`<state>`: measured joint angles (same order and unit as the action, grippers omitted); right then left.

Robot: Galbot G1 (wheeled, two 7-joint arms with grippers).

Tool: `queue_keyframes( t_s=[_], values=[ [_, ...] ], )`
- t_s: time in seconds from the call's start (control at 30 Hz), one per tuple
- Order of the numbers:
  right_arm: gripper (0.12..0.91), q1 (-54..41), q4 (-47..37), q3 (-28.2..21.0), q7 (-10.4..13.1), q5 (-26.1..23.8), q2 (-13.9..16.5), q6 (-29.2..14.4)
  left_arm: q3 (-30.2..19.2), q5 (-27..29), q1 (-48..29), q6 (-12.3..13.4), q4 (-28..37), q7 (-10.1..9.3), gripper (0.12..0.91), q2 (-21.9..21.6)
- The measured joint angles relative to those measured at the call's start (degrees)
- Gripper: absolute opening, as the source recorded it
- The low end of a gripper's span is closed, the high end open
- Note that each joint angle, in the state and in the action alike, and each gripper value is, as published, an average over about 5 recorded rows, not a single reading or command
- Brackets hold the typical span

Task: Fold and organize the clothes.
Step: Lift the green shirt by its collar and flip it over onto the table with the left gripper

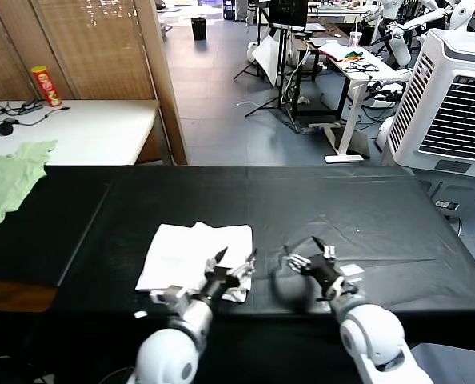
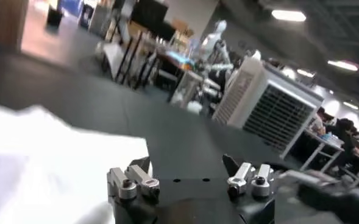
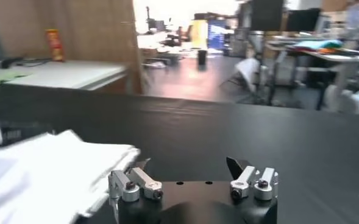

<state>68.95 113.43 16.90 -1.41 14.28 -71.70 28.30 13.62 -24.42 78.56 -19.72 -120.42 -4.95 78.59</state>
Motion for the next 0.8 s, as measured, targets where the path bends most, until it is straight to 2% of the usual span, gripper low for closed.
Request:
queue_keyframes(
  t_s=[0.1, 0.23, 0.47, 0.63, 0.8],
  values=[
    [0.798, -2.8, -2.8, -3.4, 0.6, -2.5, -0.9, 0.2, 3.6, 1.8, 0.7, 2.0, -0.4, 0.17, 0.798, -3.7],
    [0.798, -5.2, -6.3, -6.8, 0.7, -7.1, -2.7, 1.0, 9.3, 0.7, 0.9, 3.8, 0.9, 0.25, 0.798, -8.2],
    [0.798, -5.5, -8.5, -9.2, 0.3, -12.8, -4.5, 3.2, 16.7, -2.3, 0.1, 4.9, 5.4, 0.4, 0.798, -11.3],
    [0.798, -4.0, -6.2, -7.7, 2.2, -11.6, -3.5, 2.3, 18.8, -6.7, -0.6, 4.8, 8.7, 0.86, 0.798, -11.5],
    [0.798, -1.9, -1.7, -5.0, 6.2, -5.4, -2.0, -1.4, 19.5, -12.7, -1.0, 3.8, 11.5, 1.48, 0.798, -11.2]
  ],
)
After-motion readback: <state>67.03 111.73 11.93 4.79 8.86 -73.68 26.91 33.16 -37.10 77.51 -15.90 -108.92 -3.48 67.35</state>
